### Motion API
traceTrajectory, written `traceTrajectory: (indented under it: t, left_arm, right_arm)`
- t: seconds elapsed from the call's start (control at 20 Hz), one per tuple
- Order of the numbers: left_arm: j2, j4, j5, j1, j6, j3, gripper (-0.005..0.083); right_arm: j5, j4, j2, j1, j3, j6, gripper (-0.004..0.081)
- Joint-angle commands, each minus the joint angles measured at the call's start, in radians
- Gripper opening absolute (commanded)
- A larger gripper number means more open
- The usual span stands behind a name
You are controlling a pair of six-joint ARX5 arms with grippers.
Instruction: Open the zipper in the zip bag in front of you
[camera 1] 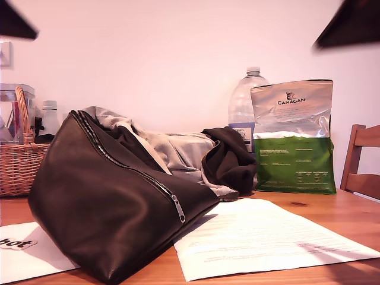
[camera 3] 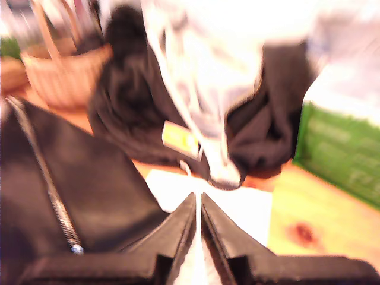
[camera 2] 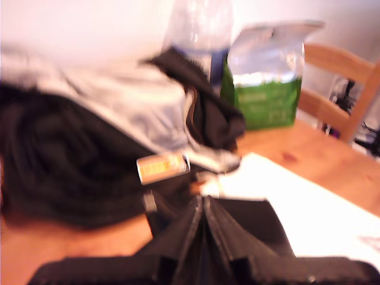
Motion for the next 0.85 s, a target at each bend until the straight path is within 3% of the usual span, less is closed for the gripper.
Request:
traceTrajectory:
  t: [0.0, 0.25, 0.5, 0.8]
  left_arm:
    - [-0.072, -0.035, -0.005, -0.009, -0.014, -0.023, -0.0023]
    - [-0.2, -0.224, -0.011, -0.012, -0.05, -0.023, -0.0023]
    - [-0.213, -0.377, -0.011, -0.012, -0.047, -0.023, -0.0023]
    - [-0.212, -0.443, -0.011, -0.011, -0.047, -0.023, -0.0023]
  right_arm:
    - [0.004, -0.08, -0.09, -0.001, -0.008, 0.003, -0.0013]
    - [0.045, -0.278, -0.264, -0.002, -0.008, -0.001, -0.0013]
    - [0.048, -0.411, -0.271, -0.002, -0.008, -0.001, -0.0013]
    - [0.048, -0.557, -0.27, -0.002, -0.008, 0.0, -0.0013]
